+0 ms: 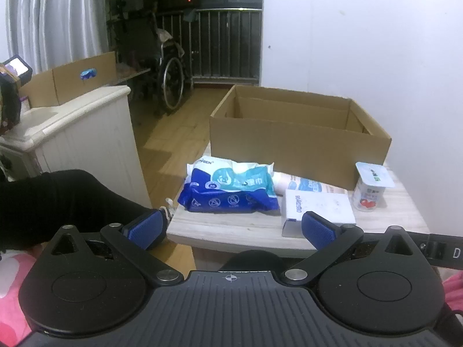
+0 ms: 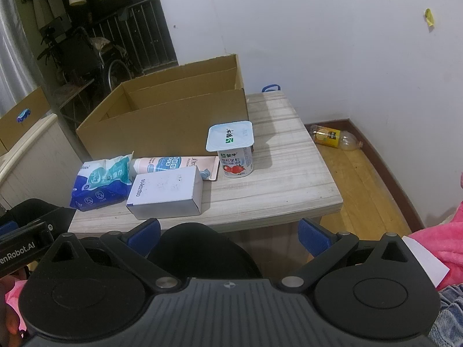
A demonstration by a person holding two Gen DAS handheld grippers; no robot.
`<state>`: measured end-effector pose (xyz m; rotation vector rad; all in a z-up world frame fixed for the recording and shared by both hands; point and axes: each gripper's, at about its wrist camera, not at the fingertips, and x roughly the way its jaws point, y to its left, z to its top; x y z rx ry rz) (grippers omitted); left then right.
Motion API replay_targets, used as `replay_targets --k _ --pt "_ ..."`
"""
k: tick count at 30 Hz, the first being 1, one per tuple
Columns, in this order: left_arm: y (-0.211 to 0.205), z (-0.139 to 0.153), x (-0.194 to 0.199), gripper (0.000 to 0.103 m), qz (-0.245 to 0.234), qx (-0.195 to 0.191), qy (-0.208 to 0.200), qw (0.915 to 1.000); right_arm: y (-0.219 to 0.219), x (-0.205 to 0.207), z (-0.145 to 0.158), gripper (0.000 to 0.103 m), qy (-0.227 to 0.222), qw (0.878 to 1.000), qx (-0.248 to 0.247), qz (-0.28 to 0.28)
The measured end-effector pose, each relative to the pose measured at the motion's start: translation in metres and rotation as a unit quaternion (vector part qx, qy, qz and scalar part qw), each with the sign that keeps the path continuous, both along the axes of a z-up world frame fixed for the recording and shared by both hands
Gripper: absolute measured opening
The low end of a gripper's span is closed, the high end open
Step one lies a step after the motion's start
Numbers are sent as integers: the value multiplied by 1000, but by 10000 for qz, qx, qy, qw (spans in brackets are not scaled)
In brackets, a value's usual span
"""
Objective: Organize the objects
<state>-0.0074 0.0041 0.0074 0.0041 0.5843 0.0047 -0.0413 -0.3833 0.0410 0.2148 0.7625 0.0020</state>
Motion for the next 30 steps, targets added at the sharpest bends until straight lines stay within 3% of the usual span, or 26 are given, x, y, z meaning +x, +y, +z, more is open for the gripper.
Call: replay_targets --k 30 --pt "-1 0 -1 103 51 84 -81 9999 0 -1 0 103 -5 10000 -9 -2"
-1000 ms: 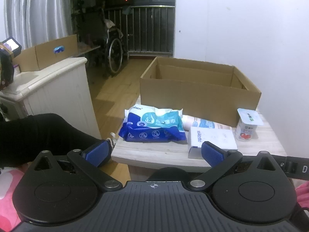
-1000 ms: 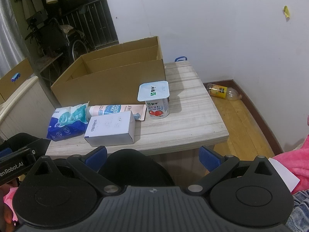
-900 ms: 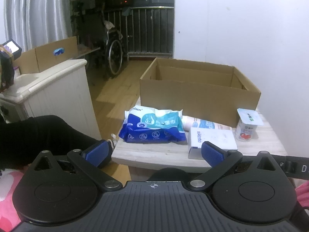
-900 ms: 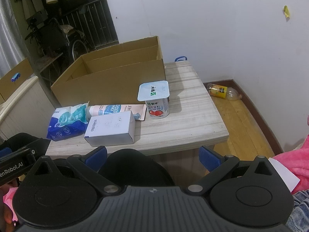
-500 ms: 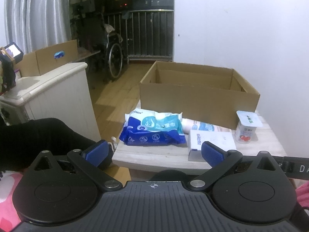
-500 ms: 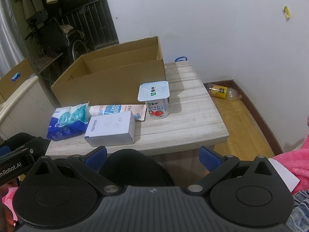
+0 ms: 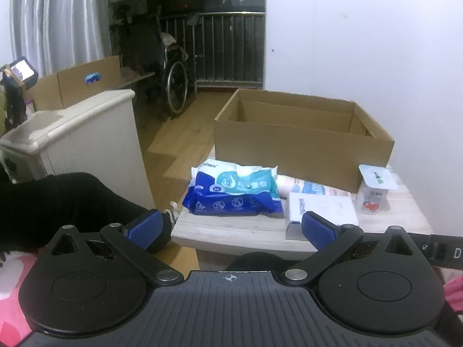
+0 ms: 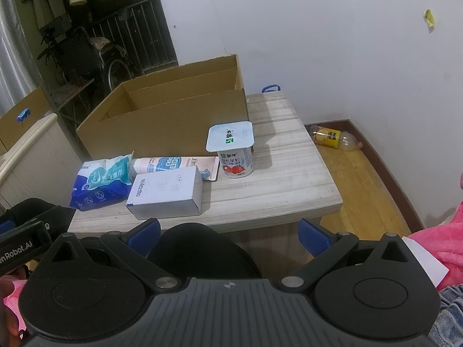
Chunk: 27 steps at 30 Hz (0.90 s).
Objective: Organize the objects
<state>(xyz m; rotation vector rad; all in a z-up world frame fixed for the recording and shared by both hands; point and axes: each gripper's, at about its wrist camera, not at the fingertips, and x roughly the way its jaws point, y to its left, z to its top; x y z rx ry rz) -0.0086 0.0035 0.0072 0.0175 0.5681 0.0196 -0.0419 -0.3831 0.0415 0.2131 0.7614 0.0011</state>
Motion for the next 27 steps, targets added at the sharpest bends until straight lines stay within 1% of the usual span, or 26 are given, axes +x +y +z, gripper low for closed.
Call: replay_targets --k 4,11,18,27 --pt "-4 1 -2 103 -16 163 -53 9999 0 0 0 103 5 10000 -2 4" --pt "-1 1 -2 103 7 70 -3 10000 0 0 0 103 2 10000 0 5" --pt "-2 0 -1 103 -35 90 60 9999 0 0 0 103 4 10000 5 4" --pt "0 1 -1 103 110 129 33 9999 0 0 0 103 6 10000 4 9"
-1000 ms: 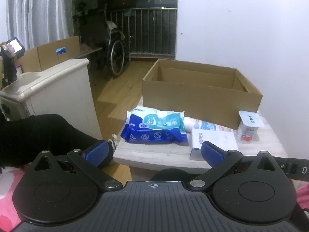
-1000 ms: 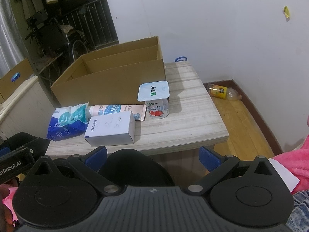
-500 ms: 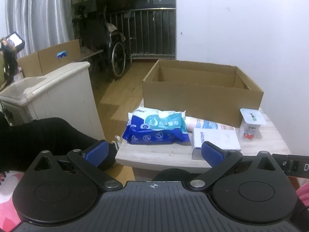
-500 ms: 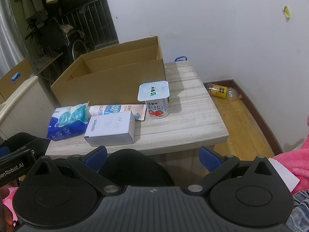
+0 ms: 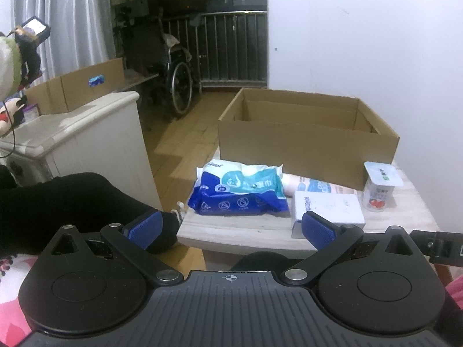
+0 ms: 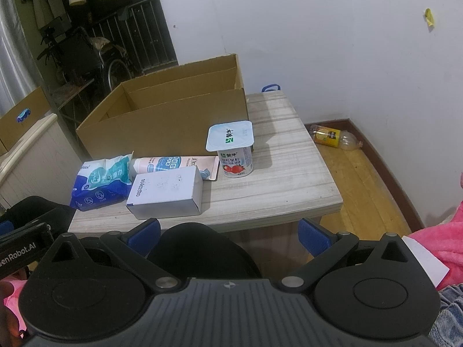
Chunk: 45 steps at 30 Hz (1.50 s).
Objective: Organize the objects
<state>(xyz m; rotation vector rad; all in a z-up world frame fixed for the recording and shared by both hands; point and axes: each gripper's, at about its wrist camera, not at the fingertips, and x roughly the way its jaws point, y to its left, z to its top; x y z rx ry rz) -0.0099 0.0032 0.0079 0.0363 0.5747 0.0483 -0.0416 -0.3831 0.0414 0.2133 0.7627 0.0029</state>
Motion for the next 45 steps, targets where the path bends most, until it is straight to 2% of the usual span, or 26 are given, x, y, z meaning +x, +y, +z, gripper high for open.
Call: replay_targets --k 10,45 --pt "3 -1 0 103 -28 -103 37 9999 0 0 0 103 -6 10000 4 -3" --pt "0 -2 2 103 -34 -79 72 9999 0 0 0 103 6 10000 29 -7"
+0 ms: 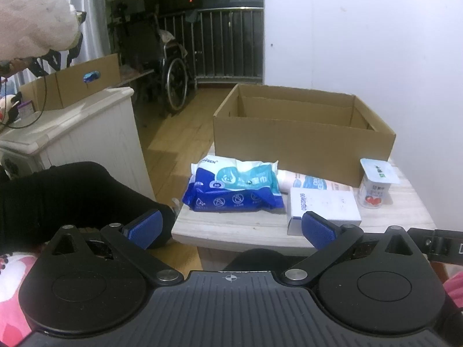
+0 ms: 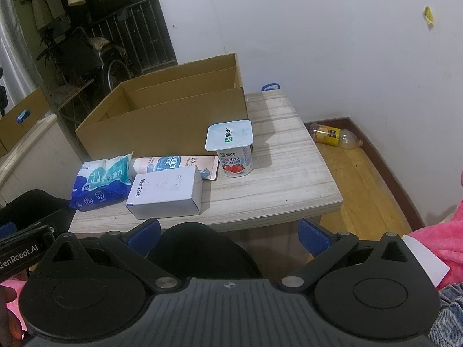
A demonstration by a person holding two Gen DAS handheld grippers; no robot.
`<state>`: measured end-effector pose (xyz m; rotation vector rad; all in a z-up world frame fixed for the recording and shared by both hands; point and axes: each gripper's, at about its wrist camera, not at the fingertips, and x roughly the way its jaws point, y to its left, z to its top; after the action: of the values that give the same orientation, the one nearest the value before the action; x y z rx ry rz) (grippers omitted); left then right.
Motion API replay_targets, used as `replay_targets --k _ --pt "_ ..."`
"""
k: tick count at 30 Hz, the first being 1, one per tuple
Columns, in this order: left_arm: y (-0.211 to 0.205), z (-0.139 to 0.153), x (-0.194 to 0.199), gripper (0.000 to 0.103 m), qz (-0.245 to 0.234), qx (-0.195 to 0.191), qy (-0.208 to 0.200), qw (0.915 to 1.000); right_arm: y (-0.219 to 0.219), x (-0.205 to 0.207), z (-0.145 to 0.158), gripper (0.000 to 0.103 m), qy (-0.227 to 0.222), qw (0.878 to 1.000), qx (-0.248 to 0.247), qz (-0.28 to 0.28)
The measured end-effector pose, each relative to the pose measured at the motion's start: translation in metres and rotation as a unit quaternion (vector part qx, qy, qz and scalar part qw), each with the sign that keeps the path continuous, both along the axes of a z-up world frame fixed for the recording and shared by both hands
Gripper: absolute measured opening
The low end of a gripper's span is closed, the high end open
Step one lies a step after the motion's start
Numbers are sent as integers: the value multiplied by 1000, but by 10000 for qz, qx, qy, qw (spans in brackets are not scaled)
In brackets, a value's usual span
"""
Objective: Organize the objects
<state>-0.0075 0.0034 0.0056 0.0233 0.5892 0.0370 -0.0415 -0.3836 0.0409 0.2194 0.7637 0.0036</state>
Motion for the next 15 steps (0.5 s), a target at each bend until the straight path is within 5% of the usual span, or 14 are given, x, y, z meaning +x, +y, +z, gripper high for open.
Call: replay_targets --k 15 --pt "0 0 0 103 5 -16 8 10000 0 0 0 103 0 10000 3 0"
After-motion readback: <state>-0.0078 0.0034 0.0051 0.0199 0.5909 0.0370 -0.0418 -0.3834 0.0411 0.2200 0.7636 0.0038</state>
